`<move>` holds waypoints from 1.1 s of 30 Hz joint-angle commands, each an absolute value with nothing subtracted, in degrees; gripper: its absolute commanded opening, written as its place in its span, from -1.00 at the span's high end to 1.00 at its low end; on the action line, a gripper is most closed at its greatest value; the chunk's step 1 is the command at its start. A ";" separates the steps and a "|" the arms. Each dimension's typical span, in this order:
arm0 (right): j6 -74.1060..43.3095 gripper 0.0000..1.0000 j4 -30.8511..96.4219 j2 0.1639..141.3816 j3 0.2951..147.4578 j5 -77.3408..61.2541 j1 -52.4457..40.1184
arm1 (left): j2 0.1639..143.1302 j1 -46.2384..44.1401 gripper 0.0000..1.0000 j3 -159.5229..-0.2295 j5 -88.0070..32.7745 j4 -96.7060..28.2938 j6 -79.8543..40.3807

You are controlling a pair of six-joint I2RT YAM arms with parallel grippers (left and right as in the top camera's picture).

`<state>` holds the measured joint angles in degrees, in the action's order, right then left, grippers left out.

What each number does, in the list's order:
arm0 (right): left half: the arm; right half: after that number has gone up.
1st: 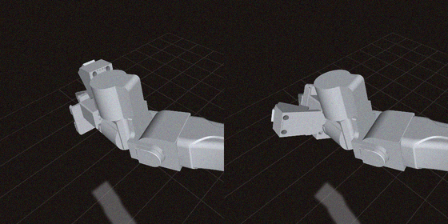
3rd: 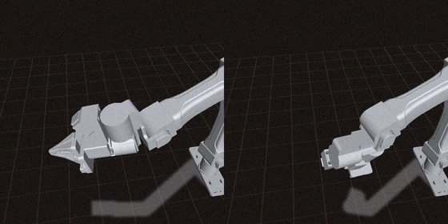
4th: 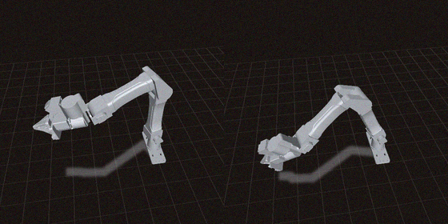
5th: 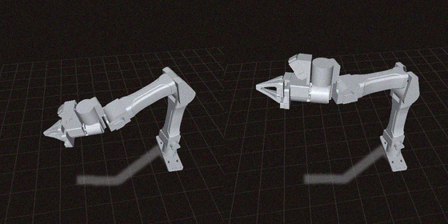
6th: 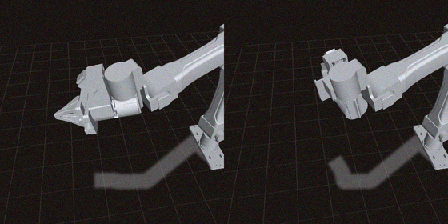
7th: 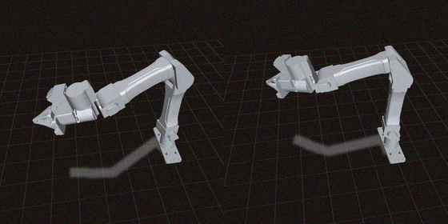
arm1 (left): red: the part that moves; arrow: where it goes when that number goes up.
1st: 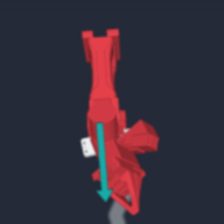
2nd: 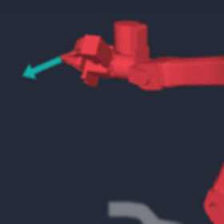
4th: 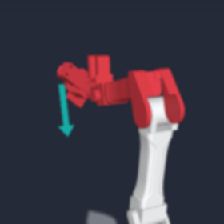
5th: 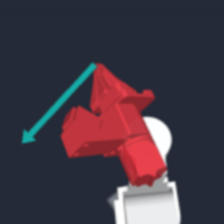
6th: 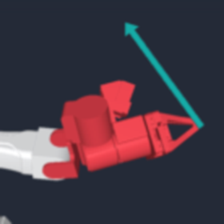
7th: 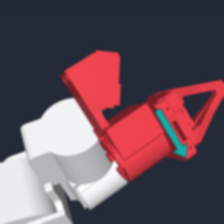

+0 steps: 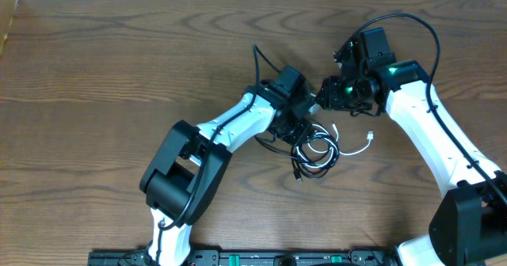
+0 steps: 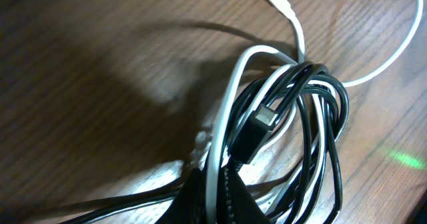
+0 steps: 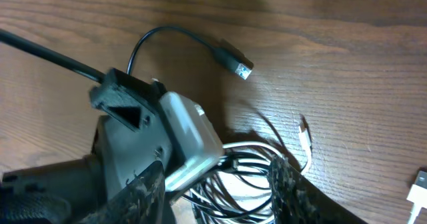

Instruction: Untangle cables

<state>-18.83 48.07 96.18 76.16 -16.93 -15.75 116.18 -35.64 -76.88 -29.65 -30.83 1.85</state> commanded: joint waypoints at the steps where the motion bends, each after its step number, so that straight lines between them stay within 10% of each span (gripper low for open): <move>1: -17.74 0.07 48.25 96.51 76.01 -15.97 -16.29 | 111.50 -32.95 0.85 -78.63 -29.32 -31.18 0.47; 33: -18.85 0.35 45.50 108.60 70.46 -9.13 -16.56 | 90.96 -23.14 0.85 -79.44 -34.06 -24.95 -14.02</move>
<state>-17.41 44.95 106.59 72.29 -14.02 -16.43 95.85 -25.76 -78.94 -33.41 -25.56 -13.65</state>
